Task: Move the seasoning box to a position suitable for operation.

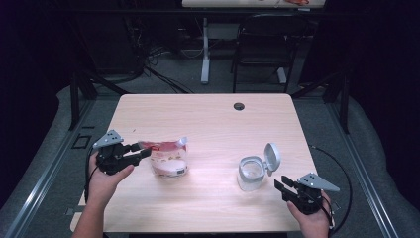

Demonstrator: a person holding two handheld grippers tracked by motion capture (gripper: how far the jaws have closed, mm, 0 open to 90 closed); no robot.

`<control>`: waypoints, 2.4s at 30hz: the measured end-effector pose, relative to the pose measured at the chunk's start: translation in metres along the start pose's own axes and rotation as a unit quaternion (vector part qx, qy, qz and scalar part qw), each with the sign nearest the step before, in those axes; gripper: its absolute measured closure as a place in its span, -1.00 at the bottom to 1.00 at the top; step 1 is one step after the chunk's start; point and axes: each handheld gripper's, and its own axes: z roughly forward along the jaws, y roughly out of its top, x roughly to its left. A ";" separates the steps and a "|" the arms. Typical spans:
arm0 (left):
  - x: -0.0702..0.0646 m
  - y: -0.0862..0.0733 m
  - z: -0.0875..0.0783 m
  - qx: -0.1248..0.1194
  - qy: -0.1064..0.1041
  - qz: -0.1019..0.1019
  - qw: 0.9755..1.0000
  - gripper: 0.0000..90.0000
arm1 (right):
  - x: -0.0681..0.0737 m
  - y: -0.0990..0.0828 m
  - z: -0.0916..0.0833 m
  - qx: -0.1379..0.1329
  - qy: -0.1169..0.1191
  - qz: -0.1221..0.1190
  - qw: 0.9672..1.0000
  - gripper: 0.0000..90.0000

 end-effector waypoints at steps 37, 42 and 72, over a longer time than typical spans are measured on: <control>-0.006 -0.006 -0.003 -0.009 0.004 0.016 1.000 0.41 | 0.019 0.030 0.008 -0.049 -0.004 -0.004 0.999 0.21; -0.005 -0.006 -0.004 -0.009 0.004 0.016 1.000 0.41 | 0.019 0.038 0.015 -0.056 -0.016 0.002 0.998 0.30; -0.002 -0.007 -0.005 -0.008 0.001 0.012 1.000 0.43 | 0.014 0.043 0.022 -0.038 -0.007 -0.018 0.999 0.74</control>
